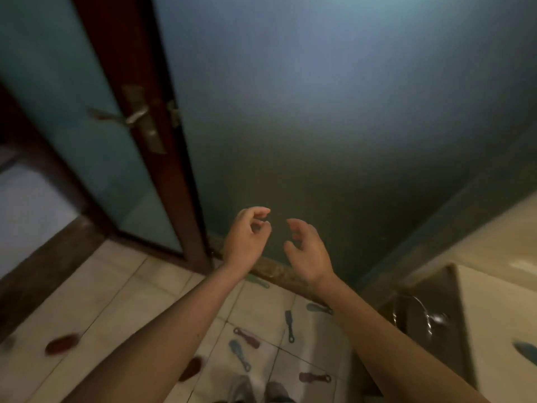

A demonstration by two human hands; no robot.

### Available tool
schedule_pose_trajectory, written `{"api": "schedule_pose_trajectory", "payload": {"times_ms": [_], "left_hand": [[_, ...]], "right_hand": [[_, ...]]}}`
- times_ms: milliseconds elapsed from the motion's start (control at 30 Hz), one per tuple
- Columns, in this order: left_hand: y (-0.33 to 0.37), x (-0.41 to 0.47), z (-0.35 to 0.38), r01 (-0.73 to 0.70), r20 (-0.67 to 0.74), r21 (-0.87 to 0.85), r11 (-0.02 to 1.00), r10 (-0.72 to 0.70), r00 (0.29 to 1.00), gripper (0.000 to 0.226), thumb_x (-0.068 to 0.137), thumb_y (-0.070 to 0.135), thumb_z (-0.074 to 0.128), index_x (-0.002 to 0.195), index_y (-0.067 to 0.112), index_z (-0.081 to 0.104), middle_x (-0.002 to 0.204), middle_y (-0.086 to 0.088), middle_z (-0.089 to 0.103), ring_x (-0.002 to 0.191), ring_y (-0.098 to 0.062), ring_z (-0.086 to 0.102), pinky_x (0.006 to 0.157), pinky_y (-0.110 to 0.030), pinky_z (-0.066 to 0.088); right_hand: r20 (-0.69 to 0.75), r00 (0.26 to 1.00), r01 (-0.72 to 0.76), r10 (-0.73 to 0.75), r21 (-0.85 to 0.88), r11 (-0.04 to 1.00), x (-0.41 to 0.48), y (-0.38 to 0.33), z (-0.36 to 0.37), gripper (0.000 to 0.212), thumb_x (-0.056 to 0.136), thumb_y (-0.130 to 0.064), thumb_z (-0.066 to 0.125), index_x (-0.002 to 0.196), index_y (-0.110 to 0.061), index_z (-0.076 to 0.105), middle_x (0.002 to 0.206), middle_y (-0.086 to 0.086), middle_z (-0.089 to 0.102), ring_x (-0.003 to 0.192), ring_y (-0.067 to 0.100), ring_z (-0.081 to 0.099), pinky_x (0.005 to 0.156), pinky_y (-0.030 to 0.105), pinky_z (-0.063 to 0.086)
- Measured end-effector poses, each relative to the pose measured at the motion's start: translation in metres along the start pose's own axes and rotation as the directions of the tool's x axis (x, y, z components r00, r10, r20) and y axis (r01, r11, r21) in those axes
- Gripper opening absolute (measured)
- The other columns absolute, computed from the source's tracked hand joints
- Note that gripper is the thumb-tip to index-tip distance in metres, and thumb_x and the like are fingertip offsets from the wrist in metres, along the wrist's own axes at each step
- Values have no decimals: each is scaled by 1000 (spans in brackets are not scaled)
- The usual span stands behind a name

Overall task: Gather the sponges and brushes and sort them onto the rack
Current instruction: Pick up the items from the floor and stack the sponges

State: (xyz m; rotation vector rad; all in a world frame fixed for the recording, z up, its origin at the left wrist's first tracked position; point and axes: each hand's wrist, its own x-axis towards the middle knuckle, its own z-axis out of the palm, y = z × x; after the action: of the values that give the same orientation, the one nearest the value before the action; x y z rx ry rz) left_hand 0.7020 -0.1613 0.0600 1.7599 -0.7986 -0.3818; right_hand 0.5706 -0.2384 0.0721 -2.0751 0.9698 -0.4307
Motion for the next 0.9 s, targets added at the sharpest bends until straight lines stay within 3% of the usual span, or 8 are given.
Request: {"api": "schedule_pose_trajectory", "payload": {"times_ms": [133,267,433,633,900], "left_hand": [[-18,-23,-49,93,-225,-2,996,-91,970,28,82,13,60,100,35,60,100,15,58,83,2,59,79,-10,43],[-26,-63,-87,176,-415,16,984,-154,897,27,83,8,60,105,24,64,105,6,61,86,6,59,79,-8,43],[-32,-127,-117,326,-614,-18,945,-268,743,26,85,12,58,106,27,63,104,15,60,86,8,56,72,-4,40],[-43,-203,-149,485,-747,-47,873,-353,563,24,87,22,57,109,31,60,108,20,59,91,9,56,75,-11,44],[-62,-274,-215,603,-866,-86,793,-358,348,24,88,31,54,111,40,53,109,24,57,95,16,51,69,-9,42]], "right_hand": [[206,970,117,-125,51,992,8,-28,44,51,86,-11,59,136,-17,50,129,0,49,119,13,51,98,18,35],[370,903,187,-220,123,975,2,-51,80,50,85,-9,60,134,-17,52,127,3,51,112,11,54,96,21,39],[529,781,284,-333,174,943,-27,-72,121,49,85,-11,60,132,-19,54,124,-1,51,105,11,57,97,28,45],[670,616,356,-415,234,905,-69,-98,165,50,87,-15,59,136,-22,49,135,-2,49,115,12,54,95,25,43],[782,399,450,-478,287,846,-124,-158,237,48,92,-19,57,138,-28,44,142,-5,42,126,11,47,89,21,40]]}}
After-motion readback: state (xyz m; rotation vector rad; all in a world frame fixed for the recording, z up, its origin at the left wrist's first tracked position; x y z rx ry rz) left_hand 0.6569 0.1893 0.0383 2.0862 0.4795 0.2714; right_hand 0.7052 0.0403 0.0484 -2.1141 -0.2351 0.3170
